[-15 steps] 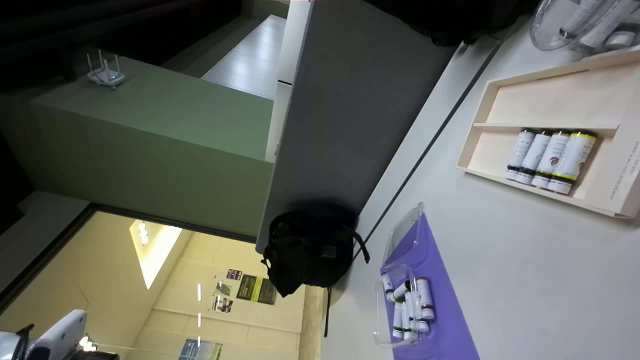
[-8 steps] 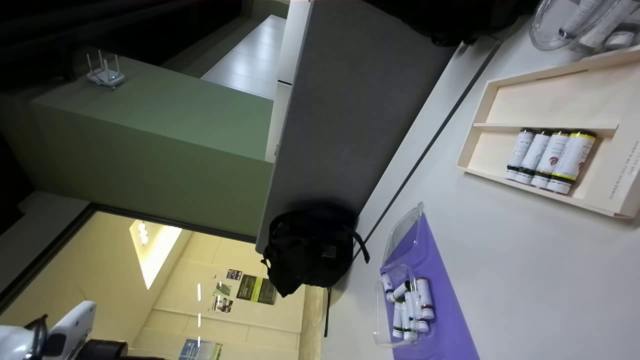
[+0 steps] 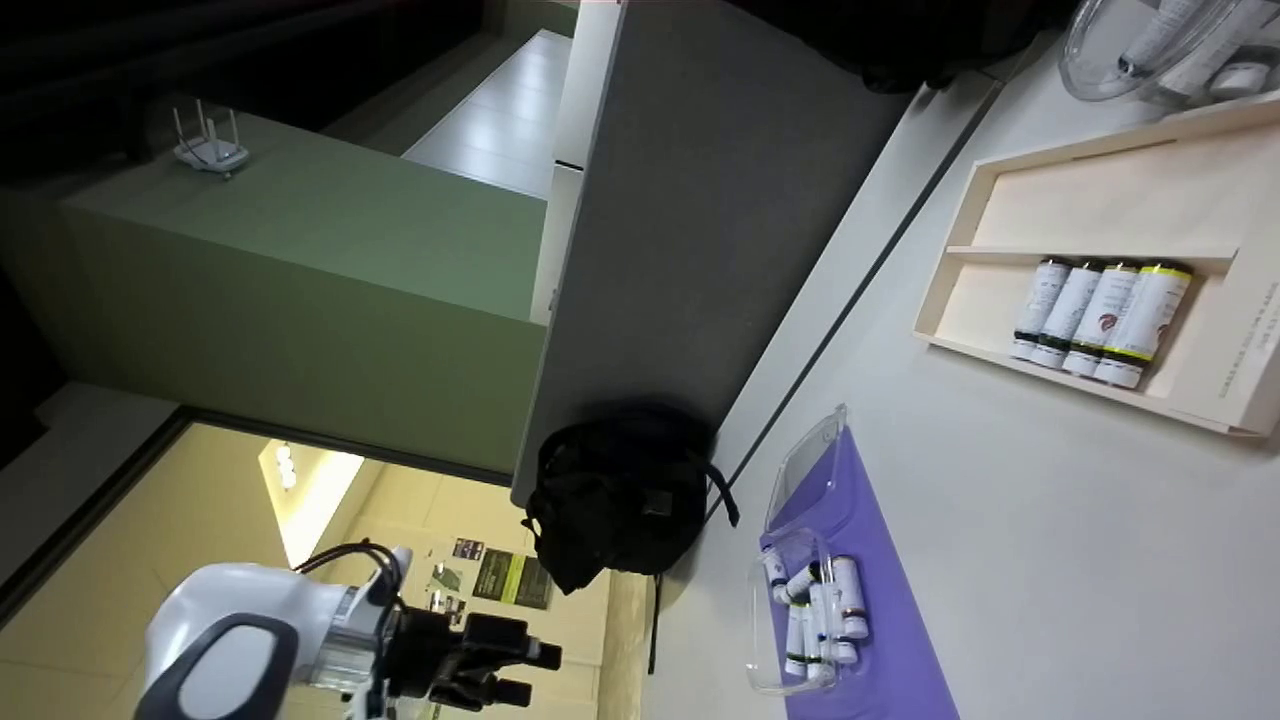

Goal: Pick up the bottle from the table and put it in the clear container

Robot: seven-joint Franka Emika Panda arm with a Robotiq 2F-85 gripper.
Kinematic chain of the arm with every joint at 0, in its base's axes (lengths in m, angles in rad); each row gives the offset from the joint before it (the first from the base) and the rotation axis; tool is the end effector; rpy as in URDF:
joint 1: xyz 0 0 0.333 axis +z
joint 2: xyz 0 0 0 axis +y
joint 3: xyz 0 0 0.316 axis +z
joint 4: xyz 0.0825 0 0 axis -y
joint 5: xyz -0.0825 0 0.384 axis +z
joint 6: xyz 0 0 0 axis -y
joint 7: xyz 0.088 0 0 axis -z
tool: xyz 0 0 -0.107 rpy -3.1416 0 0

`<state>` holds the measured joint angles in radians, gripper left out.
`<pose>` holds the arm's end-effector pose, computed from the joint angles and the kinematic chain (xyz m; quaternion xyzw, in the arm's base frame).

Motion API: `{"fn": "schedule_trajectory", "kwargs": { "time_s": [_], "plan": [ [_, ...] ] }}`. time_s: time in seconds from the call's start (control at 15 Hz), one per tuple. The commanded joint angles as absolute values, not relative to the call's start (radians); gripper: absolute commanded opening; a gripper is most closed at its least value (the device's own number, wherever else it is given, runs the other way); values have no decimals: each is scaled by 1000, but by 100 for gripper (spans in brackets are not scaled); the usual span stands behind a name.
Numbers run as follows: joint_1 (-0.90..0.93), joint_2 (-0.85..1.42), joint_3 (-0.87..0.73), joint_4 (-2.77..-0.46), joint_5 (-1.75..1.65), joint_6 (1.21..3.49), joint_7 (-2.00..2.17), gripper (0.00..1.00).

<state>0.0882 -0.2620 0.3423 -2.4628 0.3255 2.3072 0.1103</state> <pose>0.4126 0.1973 0.3964 -0.9940 -0.0526 -0.0266 0.0921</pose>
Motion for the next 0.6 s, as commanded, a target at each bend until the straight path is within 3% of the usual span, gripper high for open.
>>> {"fn": "schedule_trajectory", "kwargs": {
  "time_s": [0.0,0.53],
  "plan": [
    [68,1,389,-2298,208,2388,95,100],
    [283,477,172,-1859,-158,2404,263,100]
  ]
}}
